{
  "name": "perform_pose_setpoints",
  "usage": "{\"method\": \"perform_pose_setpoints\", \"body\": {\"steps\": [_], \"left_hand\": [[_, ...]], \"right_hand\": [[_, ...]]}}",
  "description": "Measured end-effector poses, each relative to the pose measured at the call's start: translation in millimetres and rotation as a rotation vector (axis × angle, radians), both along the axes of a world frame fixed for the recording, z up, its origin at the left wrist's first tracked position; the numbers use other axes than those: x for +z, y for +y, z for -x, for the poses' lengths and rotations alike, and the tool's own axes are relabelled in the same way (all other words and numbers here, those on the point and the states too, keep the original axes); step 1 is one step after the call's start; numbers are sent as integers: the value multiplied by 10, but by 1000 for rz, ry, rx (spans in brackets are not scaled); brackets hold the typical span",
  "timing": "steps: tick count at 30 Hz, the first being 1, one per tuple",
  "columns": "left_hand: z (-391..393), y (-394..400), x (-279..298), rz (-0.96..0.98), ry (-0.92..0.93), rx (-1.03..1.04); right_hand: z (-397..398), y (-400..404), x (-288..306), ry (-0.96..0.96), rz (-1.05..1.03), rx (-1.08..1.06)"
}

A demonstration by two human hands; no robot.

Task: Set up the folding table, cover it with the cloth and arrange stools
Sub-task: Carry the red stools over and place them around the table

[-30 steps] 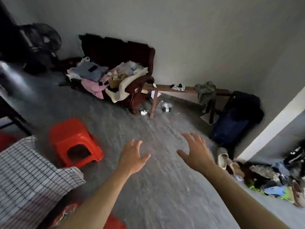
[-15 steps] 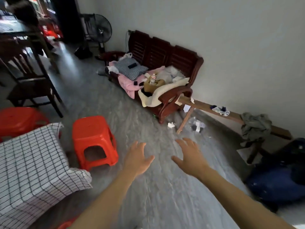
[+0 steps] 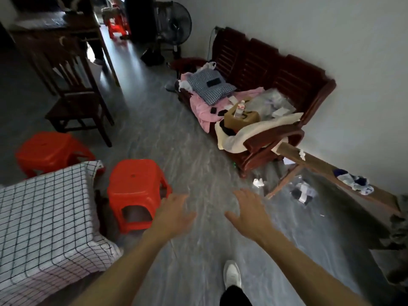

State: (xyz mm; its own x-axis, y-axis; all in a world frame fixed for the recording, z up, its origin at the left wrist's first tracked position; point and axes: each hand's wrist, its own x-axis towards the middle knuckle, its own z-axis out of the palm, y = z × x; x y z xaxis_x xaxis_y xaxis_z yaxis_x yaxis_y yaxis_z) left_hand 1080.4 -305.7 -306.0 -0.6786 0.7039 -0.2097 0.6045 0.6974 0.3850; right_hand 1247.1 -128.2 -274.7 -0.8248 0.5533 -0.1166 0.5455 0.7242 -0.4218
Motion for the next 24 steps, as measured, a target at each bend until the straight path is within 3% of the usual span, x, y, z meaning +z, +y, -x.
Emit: {"method": "perform_pose_setpoints", "body": {"steps": [7, 11, 17, 24], "left_hand": [[709, 1016, 5, 107, -36, 164], [1280, 1334, 14, 62, -11, 307], [1913, 1738, -28, 94, 6, 420], [3031, 2367, -190, 33, -37, 509]], "right_hand": [[1019, 1287, -88, 11, 6, 191], [1691, 1896, 76, 28, -5, 268], [2707, 2405, 40, 37, 60, 341], [3950, 2895, -57, -61, -15, 399]]}}
